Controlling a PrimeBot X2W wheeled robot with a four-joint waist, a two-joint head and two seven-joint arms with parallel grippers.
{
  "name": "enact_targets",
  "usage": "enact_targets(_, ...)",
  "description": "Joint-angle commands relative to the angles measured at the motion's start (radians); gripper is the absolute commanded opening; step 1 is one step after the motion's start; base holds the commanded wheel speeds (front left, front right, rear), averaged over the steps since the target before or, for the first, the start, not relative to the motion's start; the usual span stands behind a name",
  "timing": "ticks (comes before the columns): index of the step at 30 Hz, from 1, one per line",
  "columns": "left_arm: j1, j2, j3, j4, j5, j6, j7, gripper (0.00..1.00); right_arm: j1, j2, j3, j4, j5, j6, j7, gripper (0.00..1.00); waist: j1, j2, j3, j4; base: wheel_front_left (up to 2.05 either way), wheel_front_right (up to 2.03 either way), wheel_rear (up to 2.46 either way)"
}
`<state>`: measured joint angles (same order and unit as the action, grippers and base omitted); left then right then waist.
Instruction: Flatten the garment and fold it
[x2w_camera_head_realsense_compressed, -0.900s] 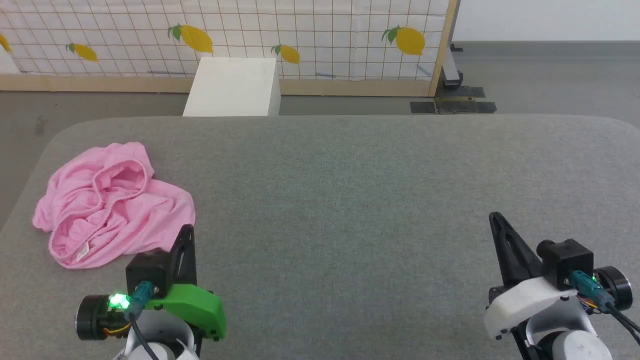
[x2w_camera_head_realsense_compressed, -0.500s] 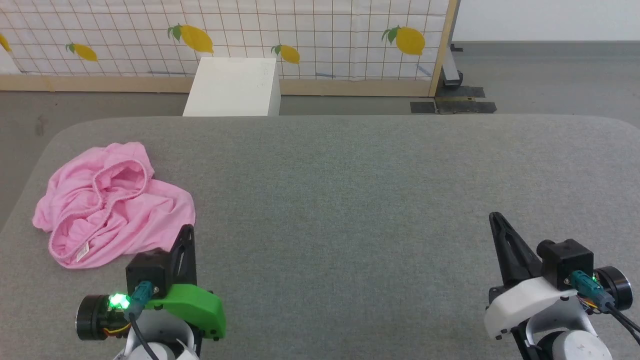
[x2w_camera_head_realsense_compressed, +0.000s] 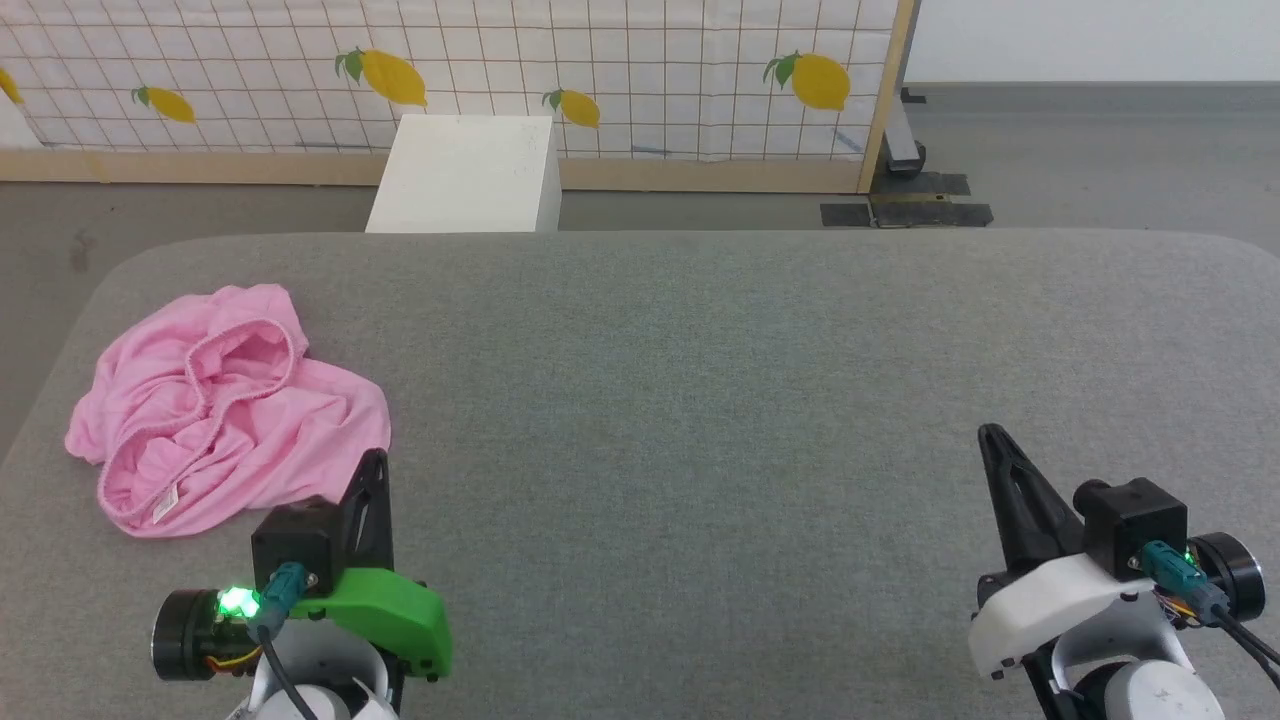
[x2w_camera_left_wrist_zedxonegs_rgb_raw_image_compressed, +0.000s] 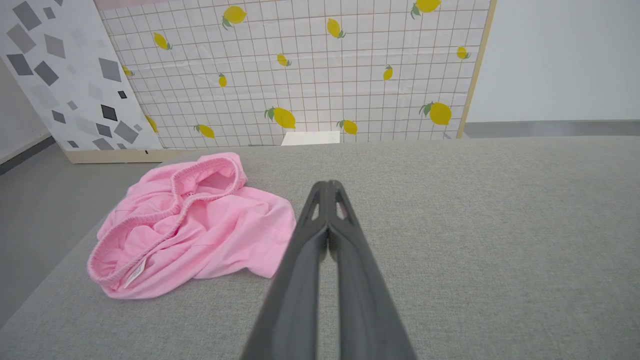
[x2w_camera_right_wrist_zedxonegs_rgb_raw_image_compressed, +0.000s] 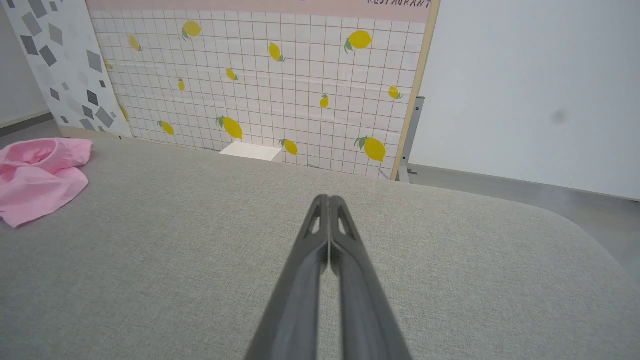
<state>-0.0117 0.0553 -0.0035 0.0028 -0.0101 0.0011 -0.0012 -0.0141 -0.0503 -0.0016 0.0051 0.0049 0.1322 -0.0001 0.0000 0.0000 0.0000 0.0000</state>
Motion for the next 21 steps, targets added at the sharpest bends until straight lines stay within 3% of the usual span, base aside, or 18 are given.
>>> enact_targets(1, 0.012, -0.005, 0.004, -0.003, 0.010, -0.001, 0.001, 0.00, 0.014, 0.000, 0.002, -0.005, -0.005, -0.002, 0.000, 0.00, 0.0000, 0.0000, 0.000, 0.000, 0.00, 0.00, 0.00)
enact_targets(4, 0.012, -0.005, 0.004, -0.003, 0.010, -0.001, 0.001, 0.00, 0.014, 0.000, 0.002, -0.005, -0.005, -0.002, 0.000, 0.00, 0.0000, 0.0000, 0.000, 0.000, 0.00, 0.00, 0.00)
enact_targets(5, 0.000, 0.000, -0.001, 0.000, -0.001, 0.000, 0.000, 1.00, 0.000, 0.000, 0.000, 0.000, 0.001, 0.000, 0.000, 1.00, 0.0000, 0.0000, 0.000, 0.000, 0.00, 0.00, 0.00)
enact_targets(21, -0.001, 0.000, -0.024, 0.017, -0.021, 0.017, -0.031, 1.00, 0.004, 0.000, -0.011, 0.033, 0.037, 0.000, -0.032, 1.00, 0.0000, 0.0000, 0.000, 0.001, 0.00, 0.00, 0.00)
